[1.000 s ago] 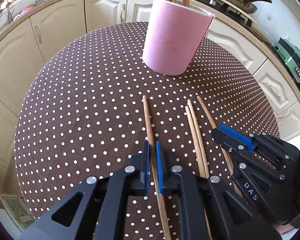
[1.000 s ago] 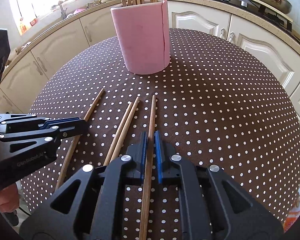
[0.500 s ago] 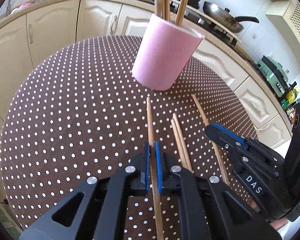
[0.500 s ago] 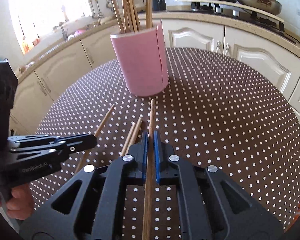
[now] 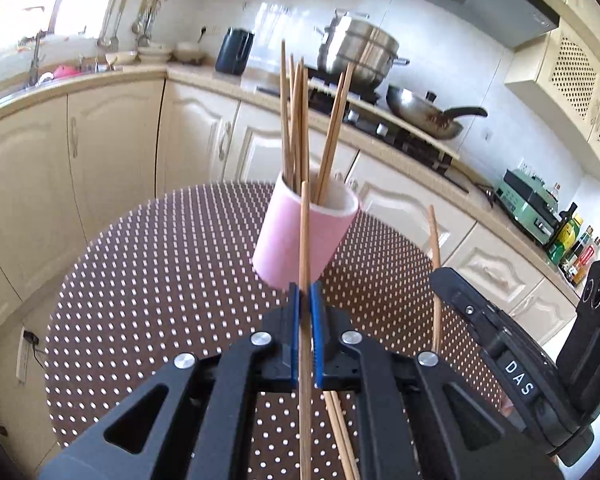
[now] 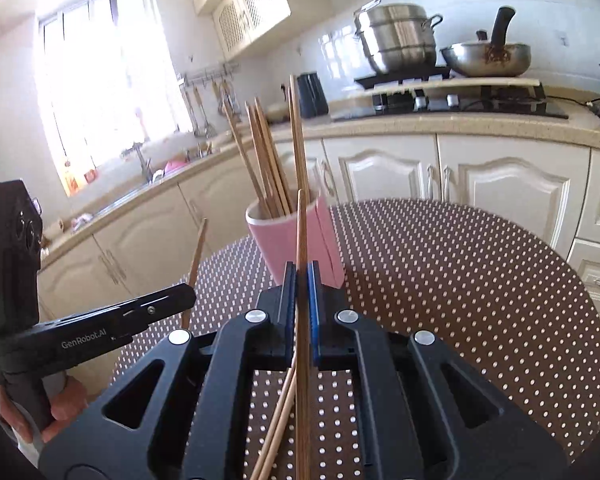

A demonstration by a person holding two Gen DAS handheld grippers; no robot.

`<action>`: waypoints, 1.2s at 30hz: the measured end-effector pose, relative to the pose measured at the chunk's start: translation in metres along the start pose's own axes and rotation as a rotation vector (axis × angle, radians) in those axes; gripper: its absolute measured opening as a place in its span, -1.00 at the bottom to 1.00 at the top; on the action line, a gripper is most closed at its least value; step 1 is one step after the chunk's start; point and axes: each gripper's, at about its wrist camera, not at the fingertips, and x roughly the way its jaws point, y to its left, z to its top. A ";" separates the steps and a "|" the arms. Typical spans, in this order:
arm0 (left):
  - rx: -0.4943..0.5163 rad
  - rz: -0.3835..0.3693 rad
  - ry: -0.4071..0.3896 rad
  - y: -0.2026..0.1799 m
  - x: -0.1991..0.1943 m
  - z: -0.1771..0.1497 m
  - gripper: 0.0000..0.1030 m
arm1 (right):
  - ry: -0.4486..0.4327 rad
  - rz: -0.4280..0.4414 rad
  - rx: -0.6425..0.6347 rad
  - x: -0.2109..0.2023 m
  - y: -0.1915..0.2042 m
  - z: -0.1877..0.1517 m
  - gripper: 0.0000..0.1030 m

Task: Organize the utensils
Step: 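Lift both chopsticks upright and carry them over the pink cup, then lower the chopsticks into the pink cup with both grippers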

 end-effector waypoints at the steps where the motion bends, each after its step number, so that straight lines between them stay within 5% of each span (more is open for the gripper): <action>1: 0.006 0.002 -0.022 -0.003 -0.004 0.004 -0.88 | -0.021 -0.003 -0.001 -0.003 0.001 0.004 -0.88; 16: 0.084 0.043 -0.186 -0.039 -0.034 0.069 -0.88 | -0.218 -0.003 -0.064 -0.022 0.019 0.067 -0.88; 29: 0.139 0.105 -0.388 -0.073 -0.070 0.156 -0.88 | -0.433 -0.019 -0.169 -0.035 0.048 0.155 -0.88; 36: 0.143 0.137 -0.403 -0.083 -0.044 0.180 -0.88 | -0.427 -0.006 -0.167 -0.001 0.046 0.173 -0.88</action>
